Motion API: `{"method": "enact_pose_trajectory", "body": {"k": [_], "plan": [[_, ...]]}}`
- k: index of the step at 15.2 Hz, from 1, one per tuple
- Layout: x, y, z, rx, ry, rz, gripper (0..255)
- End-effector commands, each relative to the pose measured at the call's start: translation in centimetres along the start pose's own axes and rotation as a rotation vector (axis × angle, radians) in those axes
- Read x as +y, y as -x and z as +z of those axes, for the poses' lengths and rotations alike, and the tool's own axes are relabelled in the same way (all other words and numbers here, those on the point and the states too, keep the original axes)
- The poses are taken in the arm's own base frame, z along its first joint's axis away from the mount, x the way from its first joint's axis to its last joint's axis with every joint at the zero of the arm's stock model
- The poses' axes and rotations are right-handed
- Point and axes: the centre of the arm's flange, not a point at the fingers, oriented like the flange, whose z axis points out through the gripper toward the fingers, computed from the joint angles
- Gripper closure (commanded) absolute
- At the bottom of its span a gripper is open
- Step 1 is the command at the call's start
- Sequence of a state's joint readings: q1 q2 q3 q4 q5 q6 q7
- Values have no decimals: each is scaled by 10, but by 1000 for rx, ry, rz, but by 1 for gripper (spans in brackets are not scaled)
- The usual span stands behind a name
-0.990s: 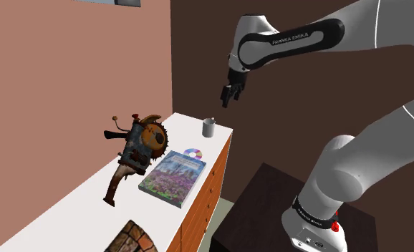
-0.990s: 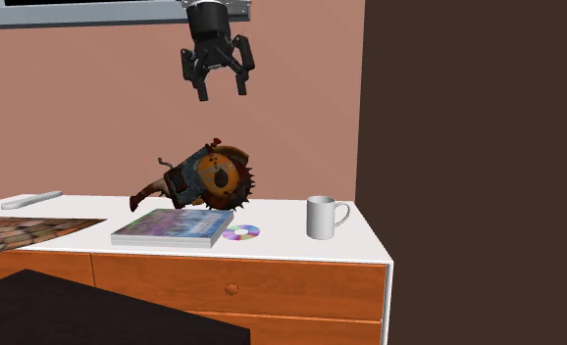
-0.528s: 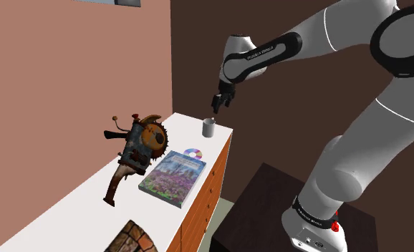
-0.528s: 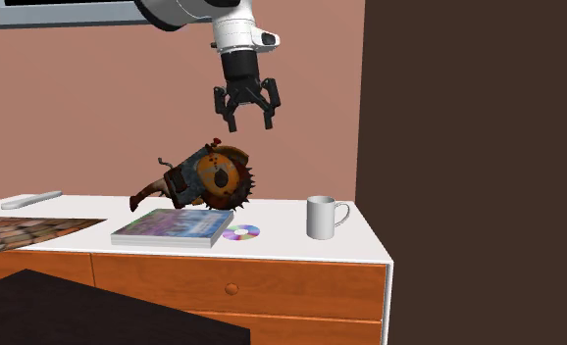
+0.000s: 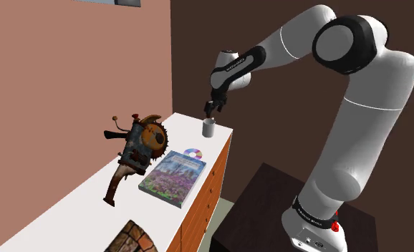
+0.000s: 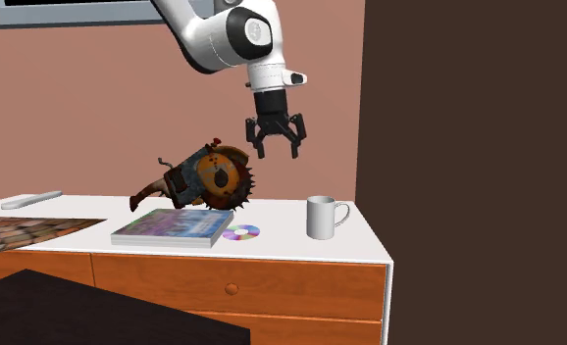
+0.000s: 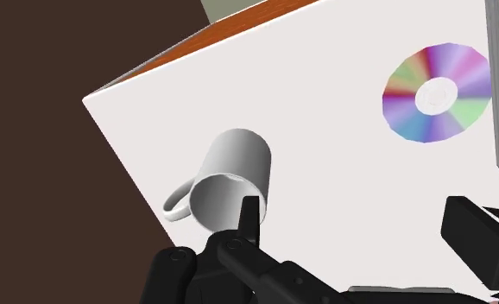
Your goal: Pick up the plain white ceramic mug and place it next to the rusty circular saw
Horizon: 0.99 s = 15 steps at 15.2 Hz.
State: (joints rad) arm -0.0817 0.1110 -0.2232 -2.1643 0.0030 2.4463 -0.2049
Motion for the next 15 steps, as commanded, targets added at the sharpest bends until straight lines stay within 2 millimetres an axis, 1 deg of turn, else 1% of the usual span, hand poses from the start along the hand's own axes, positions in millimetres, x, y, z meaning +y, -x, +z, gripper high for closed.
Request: {"method": "enact_pose_trajectory", "body": {"k": [1,10,11,15], "plan": [[9,-10,22,4,-2,10,0],[45,-69,117,24,-15,54,0],[47,-72,122,25,-15,57,0],[47,-73,143,25,-15,57,0]]}}
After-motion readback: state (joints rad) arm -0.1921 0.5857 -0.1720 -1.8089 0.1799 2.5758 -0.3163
